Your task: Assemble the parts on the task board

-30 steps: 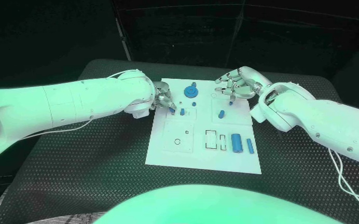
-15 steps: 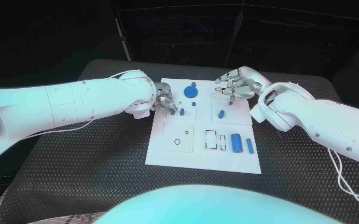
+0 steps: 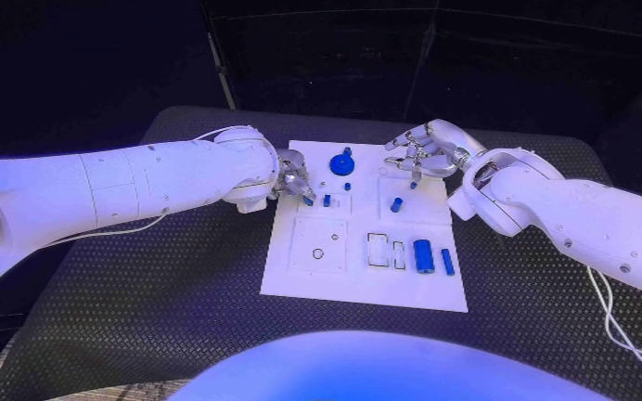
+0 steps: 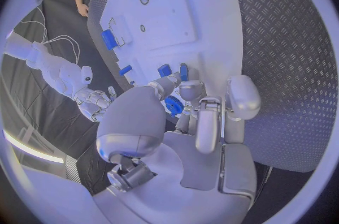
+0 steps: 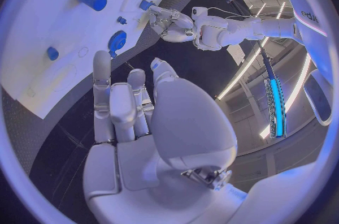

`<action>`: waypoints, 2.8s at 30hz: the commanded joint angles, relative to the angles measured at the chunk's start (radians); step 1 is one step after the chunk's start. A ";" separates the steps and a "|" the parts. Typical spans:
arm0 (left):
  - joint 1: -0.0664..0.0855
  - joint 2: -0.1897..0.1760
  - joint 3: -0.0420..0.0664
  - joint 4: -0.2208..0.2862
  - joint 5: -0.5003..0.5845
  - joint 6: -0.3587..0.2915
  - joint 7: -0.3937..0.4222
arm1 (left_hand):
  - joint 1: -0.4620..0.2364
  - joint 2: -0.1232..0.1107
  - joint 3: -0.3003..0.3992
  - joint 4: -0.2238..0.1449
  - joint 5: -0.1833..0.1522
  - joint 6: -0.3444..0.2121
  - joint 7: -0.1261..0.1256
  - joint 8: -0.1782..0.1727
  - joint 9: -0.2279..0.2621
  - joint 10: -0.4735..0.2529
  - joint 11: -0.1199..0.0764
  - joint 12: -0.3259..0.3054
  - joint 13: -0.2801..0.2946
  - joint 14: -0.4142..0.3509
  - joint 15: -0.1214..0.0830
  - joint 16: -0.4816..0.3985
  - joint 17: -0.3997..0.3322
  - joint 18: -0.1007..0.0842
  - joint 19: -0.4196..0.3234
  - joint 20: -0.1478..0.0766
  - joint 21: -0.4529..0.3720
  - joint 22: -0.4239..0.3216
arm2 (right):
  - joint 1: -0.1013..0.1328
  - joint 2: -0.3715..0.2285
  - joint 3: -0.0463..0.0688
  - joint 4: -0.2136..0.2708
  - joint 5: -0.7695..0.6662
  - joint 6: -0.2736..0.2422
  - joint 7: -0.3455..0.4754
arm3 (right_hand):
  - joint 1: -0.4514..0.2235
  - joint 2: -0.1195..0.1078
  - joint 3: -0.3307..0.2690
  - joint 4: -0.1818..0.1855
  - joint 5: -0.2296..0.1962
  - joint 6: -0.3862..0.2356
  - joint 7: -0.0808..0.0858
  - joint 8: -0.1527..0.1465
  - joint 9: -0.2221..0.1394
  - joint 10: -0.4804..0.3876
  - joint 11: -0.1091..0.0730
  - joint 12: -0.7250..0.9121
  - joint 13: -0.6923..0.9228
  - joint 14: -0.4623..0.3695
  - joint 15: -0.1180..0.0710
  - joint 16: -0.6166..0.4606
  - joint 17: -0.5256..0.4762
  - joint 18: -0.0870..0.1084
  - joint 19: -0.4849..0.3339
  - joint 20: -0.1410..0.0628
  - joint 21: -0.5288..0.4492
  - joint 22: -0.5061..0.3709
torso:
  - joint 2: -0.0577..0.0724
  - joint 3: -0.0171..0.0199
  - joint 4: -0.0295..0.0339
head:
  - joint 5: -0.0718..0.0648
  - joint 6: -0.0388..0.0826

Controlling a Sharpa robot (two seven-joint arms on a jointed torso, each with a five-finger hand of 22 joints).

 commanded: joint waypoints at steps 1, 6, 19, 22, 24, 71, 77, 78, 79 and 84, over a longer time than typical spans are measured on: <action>-0.006 -0.001 -0.004 0.003 -0.010 0.042 -0.014 | 0.005 0.006 0.089 -0.080 0.005 -0.002 -0.009 0.004 0.002 0.004 -0.001 0.002 0.000 0.099 -0.008 -0.005 0.228 -0.004 0.001 -0.004 -0.001 -0.002 | 0.001 0.001 0.000 0.001 -0.002 0.006 0.009 | 0.010 -0.002 0.007 0.001 0.005 -0.007 0.001 0.004 -0.001 -0.006 -0.003 0.002 0.000 -0.006 0.001 -0.001 0.001 0.006 -0.004 -0.001 -0.005 -0.002 | 0.000 -0.0006 0.0003 | 0.002 -0.003; -0.007 -0.001 -0.004 0.007 -0.011 0.051 -0.015 | 0.005 0.006 0.089 -0.080 0.005 -0.002 -0.009 0.004 0.002 0.004 -0.001 0.002 0.000 0.099 -0.008 -0.005 0.228 -0.004 0.001 -0.004 -0.001 -0.002 | 0.000 0.002 0.000 0.000 -0.002 0.007 0.009 | 0.010 -0.002 0.007 0.001 0.005 -0.007 0.001 0.004 -0.001 -0.006 -0.003 0.002 0.000 -0.006 0.001 -0.001 0.001 0.006 -0.004 -0.001 -0.005 -0.002 | 0.001 -0.0009 -0.0002 | 0.003 -0.001; -0.007 0.007 -0.004 0.003 -0.007 0.061 -0.016 | -0.012 -0.003 0.092 -0.074 0.003 0.001 -0.011 0.012 0.006 0.006 -0.002 0.003 -0.001 0.099 -0.009 -0.005 0.227 -0.004 0.001 -0.005 -0.003 -0.002 | 0.000 0.001 0.000 0.001 -0.002 0.007 0.009 | 0.008 -0.003 0.007 0.004 0.006 -0.008 0.002 0.004 -0.001 -0.006 -0.003 0.002 0.000 -0.006 0.001 -0.001 0.001 0.006 -0.004 -0.001 -0.006 -0.002 | 0.002 0.0002 -0.0008 | 0.002 -0.003; -0.007 0.009 -0.004 -0.001 -0.002 0.065 -0.015 | -0.038 -0.014 0.084 -0.060 0.003 0.004 -0.015 0.018 0.007 0.007 -0.004 0.004 0.000 0.099 -0.011 -0.005 0.228 -0.004 0.001 -0.006 -0.004 -0.002 | 0.000 0.000 0.000 0.001 -0.002 0.006 0.009 | 0.008 -0.003 0.007 0.004 0.006 -0.008 0.002 0.004 -0.001 -0.006 -0.003 0.002 0.000 -0.006 0.001 -0.001 0.001 0.006 -0.004 -0.001 -0.006 -0.002 | 0.001 0.0001 -0.0005 | 0.001 -0.004; -0.007 0.012 -0.004 -0.004 0.000 0.068 -0.015 | -0.056 -0.023 0.076 -0.051 0.002 0.006 -0.018 0.021 0.008 0.008 -0.007 0.006 0.001 0.099 -0.013 -0.004 0.228 -0.004 0.002 -0.008 -0.004 -0.001 | 0.000 0.000 0.000 0.001 -0.002 0.006 0.009 | 0.008 -0.003 0.007 0.004 0.006 -0.008 0.002 0.004 -0.001 -0.006 -0.003 0.002 0.000 -0.006 0.001 -0.001 0.001 0.006 -0.004 -0.001 -0.006 -0.002 | 0.001 -0.0001 -0.0004 | 0.001 -0.004; -0.007 0.023 -0.003 -0.050 0.034 0.029 -0.010 | -0.253 -0.099 -0.232 0.116 0.002 0.052 -0.037 0.063 0.007 0.013 -0.023 0.017 0.002 0.100 -0.027 -0.003 0.232 -0.005 0.007 -0.024 -0.015 0.003 | 0.000 -0.002 0.000 0.001 -0.002 0.002 0.010 | 0.003 -0.006 0.006 0.010 0.006 -0.011 0.003 0.003 -0.001 -0.012 -0.002 -0.002 -0.008 -0.009 0.002 -0.007 -0.006 0.005 -0.004 -0.001 -0.007 -0.002 | 0.001 -0.0009 -0.0007 | -0.005 -0.004; -0.007 0.011 -0.002 -0.037 0.041 -0.020 -0.004 | -0.236 -0.091 -0.322 0.147 0.002 0.041 -0.037 0.069 0.007 -0.004 -0.021 0.001 -0.029 0.098 -0.028 -0.006 0.225 -0.003 0.001 -0.024 -0.027 -0.006 | -0.001 -0.002 0.000 0.000 -0.002 0.001 0.009 | 0.003 -0.006 0.006 0.010 0.006 -0.011 0.003 0.003 -0.001 -0.012 -0.002 -0.002 -0.008 -0.009 0.002 -0.007 -0.006 0.005 -0.004 -0.001 -0.007 -0.002 | 0.001 -0.0005 -0.0002 | -0.007 -0.004; -0.007 0.010 -0.001 -0.034 0.042 -0.029 -0.002 | -0.230 -0.088 -0.336 0.153 0.002 0.038 -0.036 0.070 0.007 -0.006 -0.021 -0.001 -0.032 0.098 -0.027 -0.006 0.224 -0.002 0.000 -0.024 -0.030 -0.009 | -0.001 -0.002 0.000 0.000 -0.002 0.001 0.009 | 0.002 -0.007 0.005 0.010 0.006 -0.011 0.003 0.003 -0.001 -0.011 -0.001 -0.002 -0.008 -0.009 0.002 -0.008 -0.006 0.005 -0.004 -0.001 -0.007 -0.002 | 0.001 -0.0006 -0.0002 | -0.007 -0.004; -0.006 0.008 -0.001 -0.031 0.045 -0.039 0.000 | -0.222 -0.083 -0.352 0.159 0.003 0.035 -0.036 0.072 0.007 -0.009 -0.021 -0.003 -0.037 0.097 -0.027 -0.008 0.221 -0.002 -0.002 -0.024 -0.033 -0.011 | -0.001 -0.002 0.000 -0.001 -0.002 0.001 0.009 | 0.001 -0.007 0.005 0.011 0.006 -0.011 0.003 0.003 -0.001 -0.011 -0.001 -0.002 -0.007 -0.009 0.002 -0.008 -0.006 0.005 -0.004 -0.001 -0.007 -0.002 | 0.001 -0.0004 -0.0001 | -0.009 -0.004; -0.005 -0.003 0.001 -0.017 0.083 -0.107 0.035 | -0.176 -0.074 -0.416 0.184 0.007 -0.010 -0.020 0.056 -0.004 -0.084 -0.007 -0.079 -0.159 0.087 -0.017 -0.027 0.180 0.009 -0.033 -0.017 -0.080 -0.060 | -0.001 0.000 0.000 -0.004 -0.002 0.002 0.009 | 0.001 -0.007 0.005 0.011 0.006 -0.011 0.003 0.003 -0.001 -0.011 -0.001 -0.002 -0.007 -0.009 0.002 -0.008 -0.006 0.005 -0.004 -0.001 -0.007 -0.002 | 0.000 0.0001 -0.0006 | -0.010 -0.004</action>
